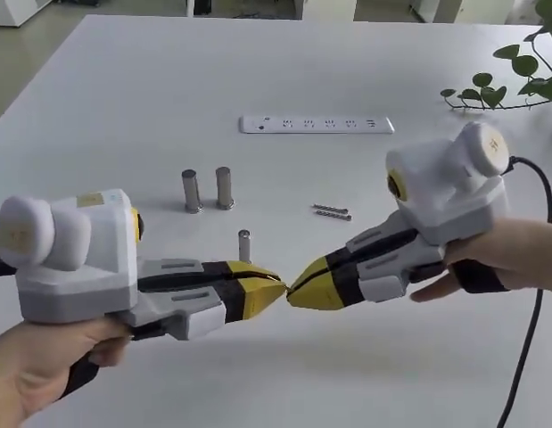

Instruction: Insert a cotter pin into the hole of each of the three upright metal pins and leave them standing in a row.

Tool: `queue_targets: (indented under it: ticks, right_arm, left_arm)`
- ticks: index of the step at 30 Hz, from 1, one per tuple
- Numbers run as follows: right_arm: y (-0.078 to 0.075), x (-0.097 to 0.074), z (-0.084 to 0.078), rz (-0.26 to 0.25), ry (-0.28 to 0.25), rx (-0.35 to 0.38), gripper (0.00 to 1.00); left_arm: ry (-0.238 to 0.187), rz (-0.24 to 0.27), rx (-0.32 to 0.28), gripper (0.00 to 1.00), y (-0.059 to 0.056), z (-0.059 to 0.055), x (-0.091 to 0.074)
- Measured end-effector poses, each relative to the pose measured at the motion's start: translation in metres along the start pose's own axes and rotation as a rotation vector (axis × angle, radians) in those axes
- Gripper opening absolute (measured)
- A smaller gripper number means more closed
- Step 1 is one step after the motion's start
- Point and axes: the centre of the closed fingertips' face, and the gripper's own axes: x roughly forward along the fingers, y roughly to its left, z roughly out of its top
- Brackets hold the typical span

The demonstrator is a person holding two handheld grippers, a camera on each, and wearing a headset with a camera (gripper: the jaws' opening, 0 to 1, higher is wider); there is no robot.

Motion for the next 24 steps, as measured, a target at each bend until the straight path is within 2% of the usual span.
queue_targets:
  ticks: [1, 6, 9, 10, 12, 15, 17, 19, 20, 23, 24]
  right_arm:
    - [-0.004, -0.001, -0.002, -0.017, 0.018, -0.011, 0.0]
    - [-0.017, -0.003, 0.002, -0.065, 0.03, -0.036, 0.0]
    - [-0.03, -0.005, 0.005, -0.107, 0.041, -0.051, 0.0]
    - [-0.033, -0.005, 0.006, -0.12, 0.049, -0.056, 0.0]
    - [-0.039, -0.006, 0.006, -0.138, 0.064, -0.069, 0.0]
    - [-0.049, -0.006, 0.005, -0.17, 0.094, -0.087, 0.0]
    - [-0.056, -0.005, 0.001, -0.194, 0.125, -0.107, 0.0]
    - [-0.064, -0.005, -0.002, -0.222, 0.151, -0.119, 0.0]
    - [-0.066, -0.004, -0.003, -0.224, 0.16, -0.126, 0.0]
    - [-0.072, -0.003, -0.003, -0.239, 0.178, -0.129, 0.0]
    - [-0.075, -0.004, -0.005, -0.248, 0.193, -0.133, 0.0]
  left_arm:
    - [-0.003, 0.02, 0.012, 0.05, 0.004, 0.001, 0.0]
    - [0.004, 0.1, 0.08, 0.12, 0.019, 0.002, -0.004]
    - [-0.003, 0.147, 0.097, 0.14, 0.029, 0.004, -0.007]
    - [0.002, 0.185, 0.12, 0.14, 0.037, 0.004, -0.009]
    - [0.017, 0.218, 0.143, 0.14, 0.043, 0.002, -0.01]
    - [0.045, 0.301, 0.195, 0.14, 0.058, -0.002, -0.013]
    - [0.055, 0.345, 0.207, 0.13, 0.066, -0.004, -0.012]
    - [0.054, 0.374, 0.19, 0.13, 0.073, -0.007, -0.01]
    - [0.055, 0.383, 0.19, 0.13, 0.076, -0.008, -0.009]
    - [0.078, 0.45, 0.22, 0.13, 0.089, -0.011, -0.008]
    - [0.081, 0.455, 0.221, 0.13, 0.09, -0.012, -0.006]
